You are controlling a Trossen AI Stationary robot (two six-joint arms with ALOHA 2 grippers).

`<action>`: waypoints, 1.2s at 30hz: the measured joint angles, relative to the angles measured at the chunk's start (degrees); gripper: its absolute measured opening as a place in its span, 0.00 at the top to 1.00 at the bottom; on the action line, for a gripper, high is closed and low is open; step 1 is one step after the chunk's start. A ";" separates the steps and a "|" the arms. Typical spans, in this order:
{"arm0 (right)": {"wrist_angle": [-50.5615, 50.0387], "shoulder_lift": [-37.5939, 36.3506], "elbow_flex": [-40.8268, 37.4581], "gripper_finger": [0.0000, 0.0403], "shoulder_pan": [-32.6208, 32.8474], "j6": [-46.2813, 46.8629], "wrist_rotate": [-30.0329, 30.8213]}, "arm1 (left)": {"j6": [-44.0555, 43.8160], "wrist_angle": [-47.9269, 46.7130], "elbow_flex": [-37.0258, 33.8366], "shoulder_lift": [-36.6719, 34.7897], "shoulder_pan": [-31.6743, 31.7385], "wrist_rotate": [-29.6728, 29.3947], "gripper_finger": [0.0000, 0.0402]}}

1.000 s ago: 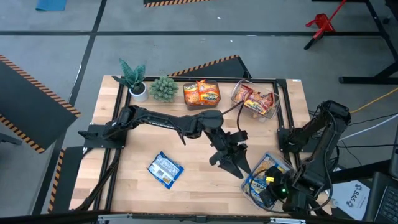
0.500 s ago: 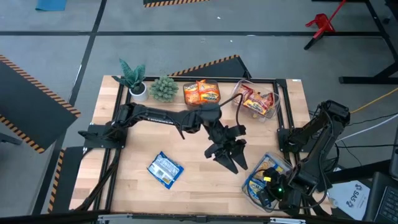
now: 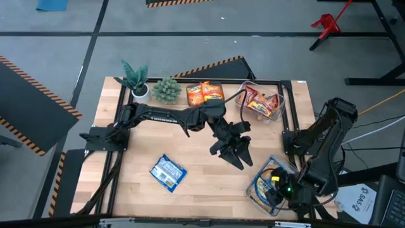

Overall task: Sort Maruchan noodles
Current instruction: Put the blue noodle pack into the bottom transparent bin

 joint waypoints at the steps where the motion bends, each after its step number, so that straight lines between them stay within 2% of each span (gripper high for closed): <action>1: -0.65 -0.73 0.00 0.46 0.02 0.15 0.00 | 0.00 0.02 0.00 0.00 0.09 -0.02 0.29; 6: -4.20 -4.00 0.00 0.49 0.02 0.81 0.90 | -0.77 0.02 0.00 0.00 0.41 0.14 0.29; 11: 0.34 -5.96 0.02 0.62 0.02 -6.94 12.91 | -2.82 0.09 0.00 0.02 0.62 1.93 0.29; 14: 1.50 -6.25 0.07 0.70 0.00 -9.26 15.83 | -2.91 0.08 -0.07 -0.48 1.06 2.72 0.29; 23: -1.05 -1.54 0.07 0.89 0.02 -9.44 13.20 | -4.08 -0.34 -0.15 -3.16 1.41 3.04 0.29; 28: -0.79 1.84 0.07 0.98 0.00 -10.87 9.79 | -6.18 0.21 -0.04 -4.28 0.99 3.35 0.29; 36: -0.63 7.99 0.07 0.98 0.02 -10.87 0.72 | -6.98 0.41 -0.07 -8.13 -1.16 3.04 0.29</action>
